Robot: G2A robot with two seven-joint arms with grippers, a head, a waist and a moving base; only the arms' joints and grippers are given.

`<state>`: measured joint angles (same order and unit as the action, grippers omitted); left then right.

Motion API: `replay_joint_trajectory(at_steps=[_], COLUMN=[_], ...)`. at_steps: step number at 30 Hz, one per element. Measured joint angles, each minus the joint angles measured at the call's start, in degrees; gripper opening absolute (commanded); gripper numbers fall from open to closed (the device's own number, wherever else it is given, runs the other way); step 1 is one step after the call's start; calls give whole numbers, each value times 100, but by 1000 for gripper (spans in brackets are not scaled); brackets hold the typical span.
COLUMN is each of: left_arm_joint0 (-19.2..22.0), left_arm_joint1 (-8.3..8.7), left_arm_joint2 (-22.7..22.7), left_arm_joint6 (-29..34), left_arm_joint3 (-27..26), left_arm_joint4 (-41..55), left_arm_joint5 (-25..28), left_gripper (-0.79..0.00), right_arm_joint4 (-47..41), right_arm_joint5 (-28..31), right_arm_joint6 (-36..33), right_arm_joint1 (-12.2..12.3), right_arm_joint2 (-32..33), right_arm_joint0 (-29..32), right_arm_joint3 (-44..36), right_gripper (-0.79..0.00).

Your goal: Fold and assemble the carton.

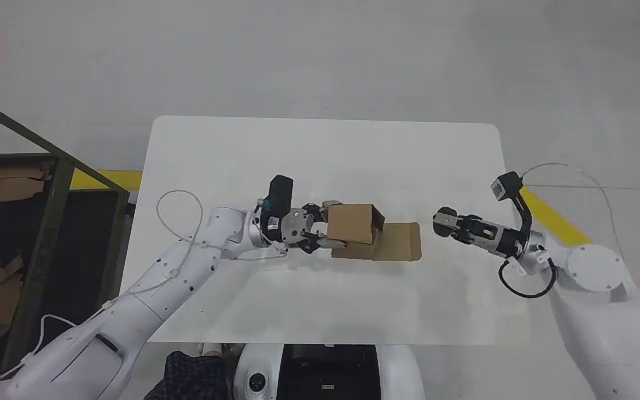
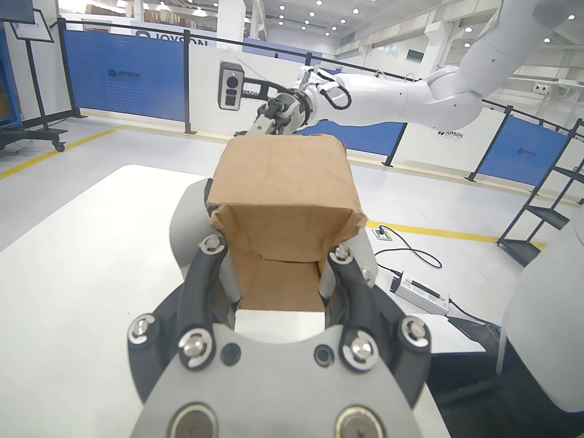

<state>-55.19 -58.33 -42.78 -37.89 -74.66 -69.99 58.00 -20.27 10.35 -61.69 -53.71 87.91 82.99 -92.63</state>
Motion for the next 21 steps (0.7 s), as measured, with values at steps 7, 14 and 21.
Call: replay_joint_trajectory(at_steps=[7,14,21], left_arm_joint0=[-145,-218,-176], left_arm_joint1=[12,-29,-112], left_arm_joint2=[-182,-241,-26], left_arm_joint6=[-137,-173,72], left_arm_joint3=[-166,-244,-158], left_arm_joint4=[-73,-94,-135], left_arm_joint5=[-31,-23,1], left_gripper=[-440,-456,-443], right_arm_joint4=[-690,-1070,-1375], right_arm_joint5=[85,305,372], right_arm_joint6=[-357,-357,-433], right_arm_joint1=[-74,-190,-245], right_arm_joint2=[-457,-1018,-1199], right_arm_joint0=[224,-78,-332], right_arm_joint3=[298,473,463], right_gripper=[-785,-785,-785])
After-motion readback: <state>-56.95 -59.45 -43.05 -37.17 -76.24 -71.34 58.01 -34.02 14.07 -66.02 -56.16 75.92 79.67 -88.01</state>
